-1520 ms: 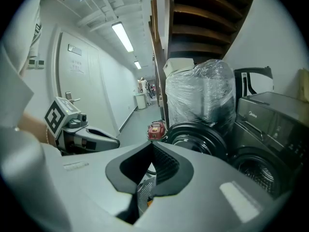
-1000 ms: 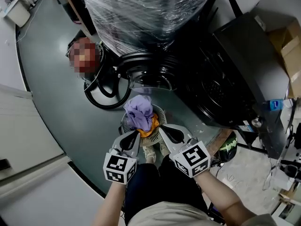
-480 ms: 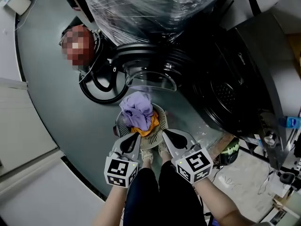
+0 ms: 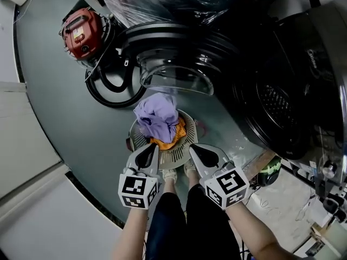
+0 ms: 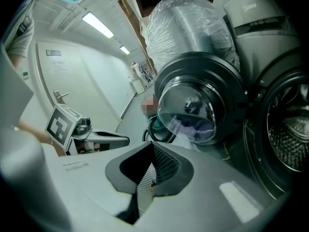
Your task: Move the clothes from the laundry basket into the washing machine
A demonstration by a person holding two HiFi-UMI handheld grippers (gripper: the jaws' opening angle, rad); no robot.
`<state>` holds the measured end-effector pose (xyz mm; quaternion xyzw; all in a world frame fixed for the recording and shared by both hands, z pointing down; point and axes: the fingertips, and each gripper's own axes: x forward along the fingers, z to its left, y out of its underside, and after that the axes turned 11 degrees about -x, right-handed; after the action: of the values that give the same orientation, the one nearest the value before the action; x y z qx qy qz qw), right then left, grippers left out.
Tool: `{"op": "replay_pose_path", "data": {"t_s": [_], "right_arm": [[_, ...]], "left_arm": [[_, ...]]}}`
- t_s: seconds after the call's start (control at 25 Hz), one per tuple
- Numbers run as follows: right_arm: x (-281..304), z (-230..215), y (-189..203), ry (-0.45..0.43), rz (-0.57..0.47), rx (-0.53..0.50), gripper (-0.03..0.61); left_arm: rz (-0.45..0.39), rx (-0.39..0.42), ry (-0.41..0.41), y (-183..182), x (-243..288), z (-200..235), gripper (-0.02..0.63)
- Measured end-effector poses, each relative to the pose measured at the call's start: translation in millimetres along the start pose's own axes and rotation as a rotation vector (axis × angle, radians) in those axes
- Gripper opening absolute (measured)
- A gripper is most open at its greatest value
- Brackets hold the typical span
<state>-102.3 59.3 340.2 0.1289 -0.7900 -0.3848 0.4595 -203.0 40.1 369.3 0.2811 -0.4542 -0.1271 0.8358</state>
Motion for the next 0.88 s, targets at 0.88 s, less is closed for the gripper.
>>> {"op": "replay_pose_path", "data": {"t_s": [0.88], "right_arm": [[103.0,-50.8,91.1,0.000,0.068,0.051,0.026]], "left_arm": [[-0.007,0.109,-0.131,57.2,145.9,78.6,0.184]]}}
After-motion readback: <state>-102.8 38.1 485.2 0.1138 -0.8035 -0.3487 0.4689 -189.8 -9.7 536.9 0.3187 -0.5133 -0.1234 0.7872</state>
